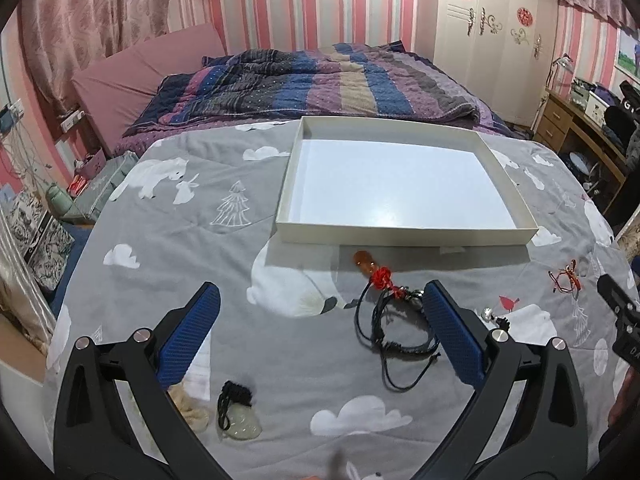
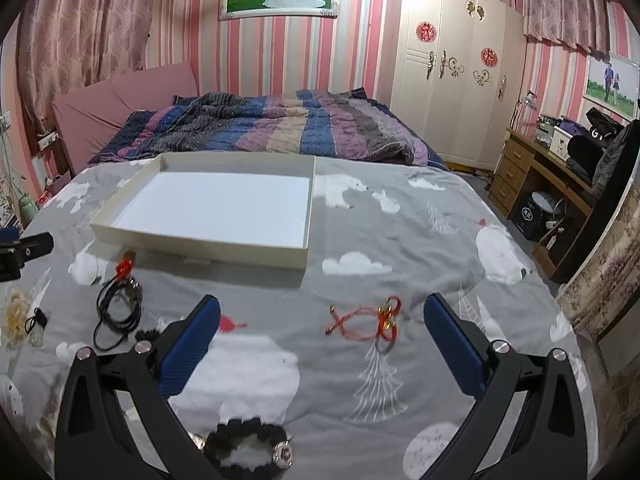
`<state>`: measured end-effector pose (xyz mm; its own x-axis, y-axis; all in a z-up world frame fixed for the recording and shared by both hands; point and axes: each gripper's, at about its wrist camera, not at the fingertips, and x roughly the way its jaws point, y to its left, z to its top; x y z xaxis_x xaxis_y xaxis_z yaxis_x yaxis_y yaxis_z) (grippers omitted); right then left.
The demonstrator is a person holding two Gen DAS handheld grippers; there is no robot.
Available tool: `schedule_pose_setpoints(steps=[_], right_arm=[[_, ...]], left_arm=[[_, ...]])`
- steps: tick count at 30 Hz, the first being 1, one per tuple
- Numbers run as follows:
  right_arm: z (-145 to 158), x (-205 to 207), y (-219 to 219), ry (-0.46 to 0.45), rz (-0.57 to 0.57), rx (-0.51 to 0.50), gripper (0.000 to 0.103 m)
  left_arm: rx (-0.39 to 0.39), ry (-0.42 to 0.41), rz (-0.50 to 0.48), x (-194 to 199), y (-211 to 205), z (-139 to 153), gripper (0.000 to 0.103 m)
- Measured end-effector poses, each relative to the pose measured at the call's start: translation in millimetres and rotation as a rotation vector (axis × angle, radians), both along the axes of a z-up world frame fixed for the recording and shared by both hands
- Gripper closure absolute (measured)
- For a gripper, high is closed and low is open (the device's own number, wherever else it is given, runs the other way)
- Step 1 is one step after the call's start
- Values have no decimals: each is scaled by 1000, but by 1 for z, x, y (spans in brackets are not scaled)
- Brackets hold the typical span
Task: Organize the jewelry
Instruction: 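Grasp the amber bead charm with the left tool while the right tool grasps the red knotted charm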
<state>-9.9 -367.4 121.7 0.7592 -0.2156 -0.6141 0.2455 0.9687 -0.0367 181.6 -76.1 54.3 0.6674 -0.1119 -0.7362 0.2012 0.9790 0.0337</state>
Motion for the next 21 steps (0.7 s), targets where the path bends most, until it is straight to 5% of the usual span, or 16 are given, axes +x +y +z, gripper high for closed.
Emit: schedule_pose_setpoints(steps=[15,21], right_arm=[[-25,34,-41,43,-77,9,1],[-53,41,-65,108,-124,51,1]], left_arm=[[27,147,-79,45,-29,-45,3],[74,140,-93,58,-48,-60,3]])
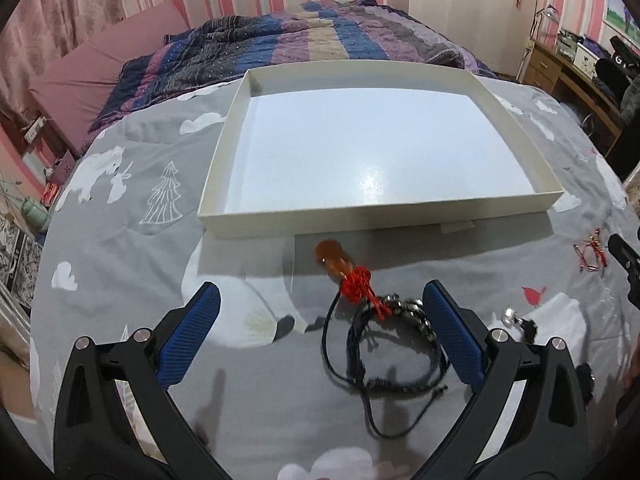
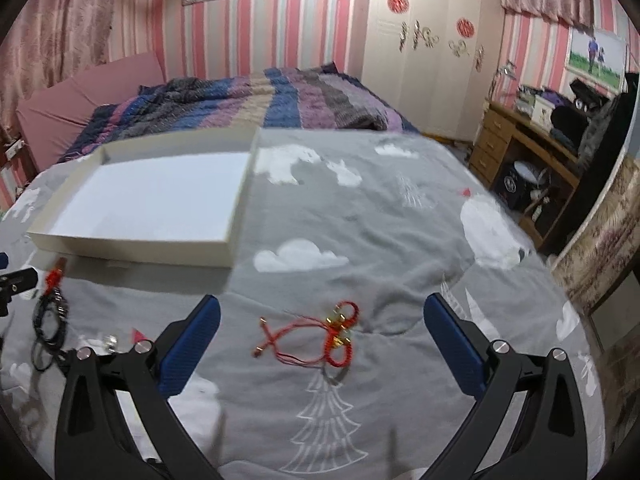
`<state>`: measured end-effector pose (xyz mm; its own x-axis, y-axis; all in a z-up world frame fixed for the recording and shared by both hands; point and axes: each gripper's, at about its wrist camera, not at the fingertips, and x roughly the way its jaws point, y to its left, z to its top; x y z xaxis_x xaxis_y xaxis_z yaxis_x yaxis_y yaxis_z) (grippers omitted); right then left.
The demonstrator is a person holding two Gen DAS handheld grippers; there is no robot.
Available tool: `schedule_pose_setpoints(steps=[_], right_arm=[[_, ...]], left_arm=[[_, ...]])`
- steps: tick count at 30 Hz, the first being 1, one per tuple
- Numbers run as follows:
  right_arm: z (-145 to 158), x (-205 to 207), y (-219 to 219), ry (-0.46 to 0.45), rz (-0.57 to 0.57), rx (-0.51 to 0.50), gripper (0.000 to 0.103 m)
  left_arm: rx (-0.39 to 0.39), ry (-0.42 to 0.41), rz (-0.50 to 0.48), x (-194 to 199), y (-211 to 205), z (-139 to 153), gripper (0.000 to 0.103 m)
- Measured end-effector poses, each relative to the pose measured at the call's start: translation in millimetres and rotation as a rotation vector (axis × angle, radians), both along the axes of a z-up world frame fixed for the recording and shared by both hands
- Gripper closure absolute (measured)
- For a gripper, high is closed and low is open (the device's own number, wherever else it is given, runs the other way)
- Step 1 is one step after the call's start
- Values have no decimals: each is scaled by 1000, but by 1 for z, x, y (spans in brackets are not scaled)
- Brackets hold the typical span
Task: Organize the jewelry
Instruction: 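Grasp the amber bead charm with the left tool while the right tool grasps the red knotted charm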
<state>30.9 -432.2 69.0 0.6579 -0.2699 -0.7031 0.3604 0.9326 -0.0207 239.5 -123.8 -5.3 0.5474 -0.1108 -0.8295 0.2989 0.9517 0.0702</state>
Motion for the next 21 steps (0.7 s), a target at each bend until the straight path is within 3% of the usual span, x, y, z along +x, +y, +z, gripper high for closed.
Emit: schedule_pose_setpoints(steps=[4,8,11,12,16,21], right_arm=[[-13,6,-10,30,-14,29,1],[-18,9,-9,50,-11,-13,2],[-19,9,-9,56,-18,-30,2],[-20,10,-10,60,-17,-31,5],[-29,13,-13,97,-7,13,33],[-37,14,-17,103,13,78,50]], left_arm=[[-24,26,11,10,-1,-9,4],[-45,51,7,16,0,-17,21],[-57,75,7,20,3,-22,25],[-63,82,6,21,4,-24,29],[-85,97,-5,21,5,-27,42],[-95,117,-10,20,8,-30,63]])
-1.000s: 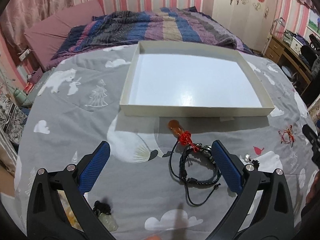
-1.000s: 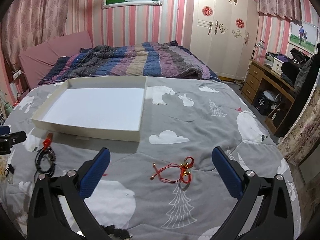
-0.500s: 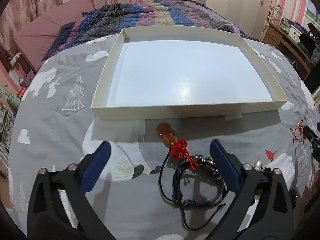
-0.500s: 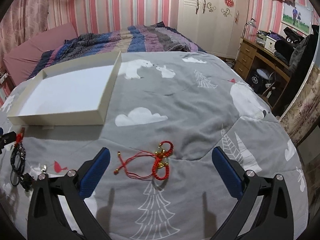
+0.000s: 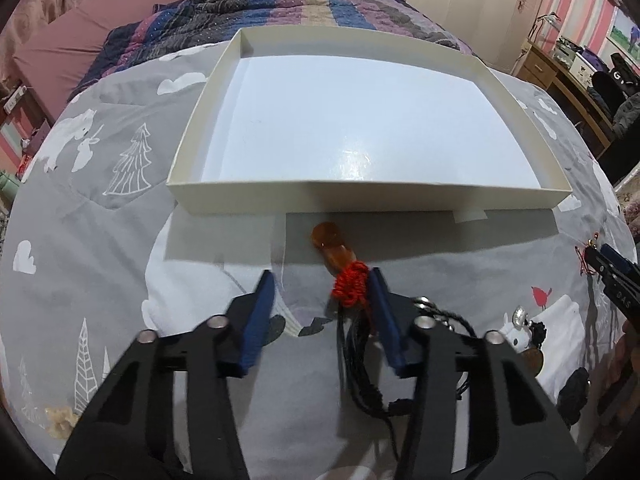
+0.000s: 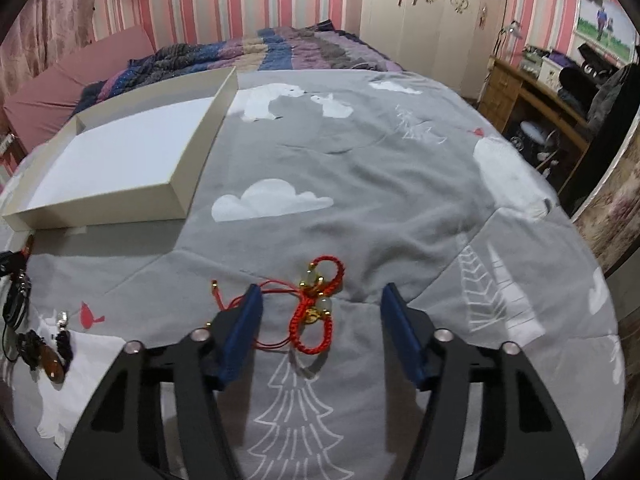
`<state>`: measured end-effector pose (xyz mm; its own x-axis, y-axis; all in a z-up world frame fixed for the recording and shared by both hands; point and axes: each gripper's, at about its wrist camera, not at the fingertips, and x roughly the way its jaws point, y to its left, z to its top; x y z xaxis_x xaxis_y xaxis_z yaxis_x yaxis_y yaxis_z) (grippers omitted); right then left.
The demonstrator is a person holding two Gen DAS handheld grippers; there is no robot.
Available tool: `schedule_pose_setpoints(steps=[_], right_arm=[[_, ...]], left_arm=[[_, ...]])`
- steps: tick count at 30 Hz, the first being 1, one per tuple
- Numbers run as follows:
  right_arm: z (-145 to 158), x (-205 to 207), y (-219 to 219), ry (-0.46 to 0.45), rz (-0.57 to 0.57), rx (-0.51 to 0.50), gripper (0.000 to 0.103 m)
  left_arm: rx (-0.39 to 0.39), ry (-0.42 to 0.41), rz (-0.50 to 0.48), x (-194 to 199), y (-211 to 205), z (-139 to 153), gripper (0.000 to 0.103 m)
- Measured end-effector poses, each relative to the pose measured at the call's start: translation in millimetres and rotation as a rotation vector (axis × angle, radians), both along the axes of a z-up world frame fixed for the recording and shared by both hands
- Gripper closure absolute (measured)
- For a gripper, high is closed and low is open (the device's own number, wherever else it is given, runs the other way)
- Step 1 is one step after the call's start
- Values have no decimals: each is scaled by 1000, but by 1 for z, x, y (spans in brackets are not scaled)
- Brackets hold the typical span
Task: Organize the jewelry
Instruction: 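Grasp the amber bead charm with the left tool while the right tool grasps the red knotted charm, then carry both charms into the white tray and open both tools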
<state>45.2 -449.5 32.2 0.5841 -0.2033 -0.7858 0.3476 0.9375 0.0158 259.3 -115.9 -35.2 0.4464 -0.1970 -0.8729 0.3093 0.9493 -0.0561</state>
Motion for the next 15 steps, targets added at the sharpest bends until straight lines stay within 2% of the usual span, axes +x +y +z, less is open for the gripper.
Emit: schedule_pose_setpoints(steps=[4,6,11,15], right_arm=[[-1,0,3,-7,16,8,58],[0,-1,3,-14,32,37,71],[1,-1,7,-17,51,39,80],[2,-1,8,-18,63,46,89]], left_arm=[[-8,10,-5,-1,0,0,70],[-13,18,-5,-1,1,0,76],[-12,21,-3,-2,7,0,81],[-18,22,-26,-5,7,2,92]])
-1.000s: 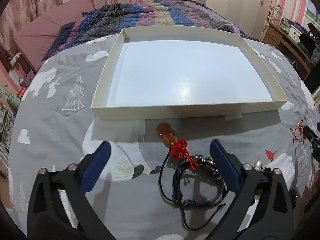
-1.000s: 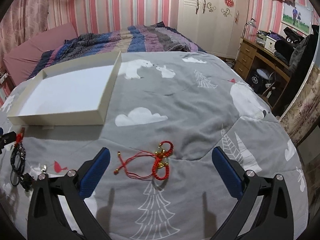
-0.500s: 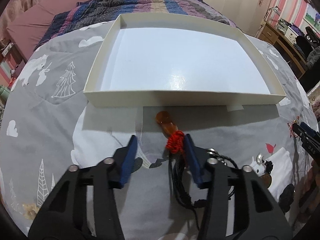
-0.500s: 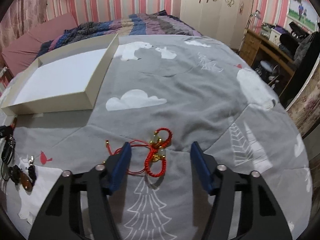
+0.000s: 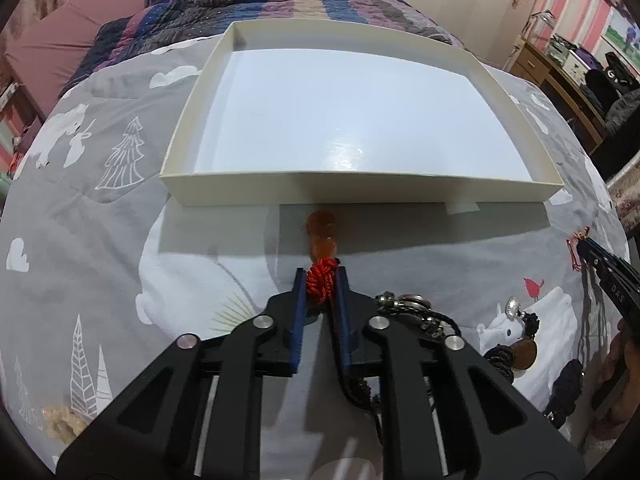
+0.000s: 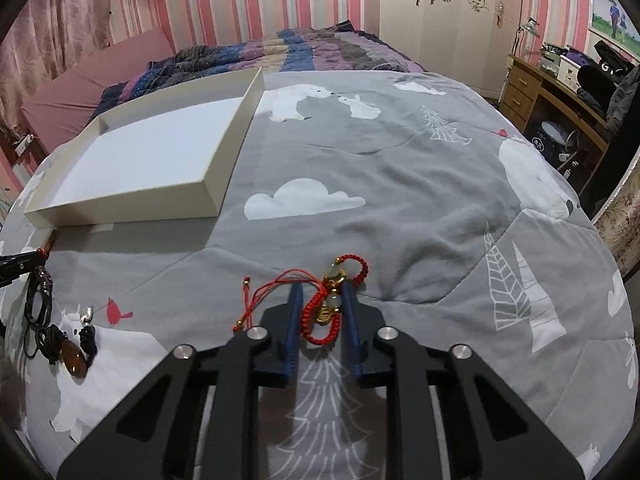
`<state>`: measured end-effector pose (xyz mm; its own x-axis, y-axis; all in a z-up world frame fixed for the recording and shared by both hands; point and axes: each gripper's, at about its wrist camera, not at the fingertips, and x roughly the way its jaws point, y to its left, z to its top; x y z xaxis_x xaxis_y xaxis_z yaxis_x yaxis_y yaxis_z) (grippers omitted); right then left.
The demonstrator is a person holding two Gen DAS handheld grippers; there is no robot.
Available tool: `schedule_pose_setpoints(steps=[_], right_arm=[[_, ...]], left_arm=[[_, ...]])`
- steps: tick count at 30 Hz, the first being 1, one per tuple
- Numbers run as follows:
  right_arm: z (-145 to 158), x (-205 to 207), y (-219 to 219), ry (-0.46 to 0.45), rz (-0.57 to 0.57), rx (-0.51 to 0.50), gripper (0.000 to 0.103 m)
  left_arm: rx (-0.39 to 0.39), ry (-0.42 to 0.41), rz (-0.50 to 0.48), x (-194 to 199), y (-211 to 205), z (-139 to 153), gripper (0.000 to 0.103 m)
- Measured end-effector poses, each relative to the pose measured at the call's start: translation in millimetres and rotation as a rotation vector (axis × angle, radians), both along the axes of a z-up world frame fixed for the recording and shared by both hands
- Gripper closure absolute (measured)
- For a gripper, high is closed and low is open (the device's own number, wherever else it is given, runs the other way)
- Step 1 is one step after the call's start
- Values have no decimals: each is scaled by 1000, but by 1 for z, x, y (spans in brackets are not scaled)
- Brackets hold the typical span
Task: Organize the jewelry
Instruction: 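Carry both charms into the white tray and open both tools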
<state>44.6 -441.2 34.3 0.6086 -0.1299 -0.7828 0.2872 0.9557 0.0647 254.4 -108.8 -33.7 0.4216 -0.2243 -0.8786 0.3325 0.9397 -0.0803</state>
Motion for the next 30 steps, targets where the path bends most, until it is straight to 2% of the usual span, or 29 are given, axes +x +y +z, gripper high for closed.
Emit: schedule_pose_setpoints(steps=[8,11,13,16,18,22,30], right_arm=[[1,3,6,1,8,-6,89],[4,5,5,0,8,5,89],[8,5,4,-7,11,20,89],[23,5,6,-36,19,16,89],[36,9,6,-57,23,23,89],[57,20,8,-85,42,30,89],[93,70,23,-124,113,21,89]], left_arm=[[-29,11,-7,6,4,0,95],[-16,-8,-9,3,4,6,96],[-36,-8,-2,1,10,12,96],[-81,-25,2,-1,18,28,96],[-89,-54,11,-2,25,41,96],[-111,-62,17,5,35,56,96],[-119,-90,13,35,38,85,96]])
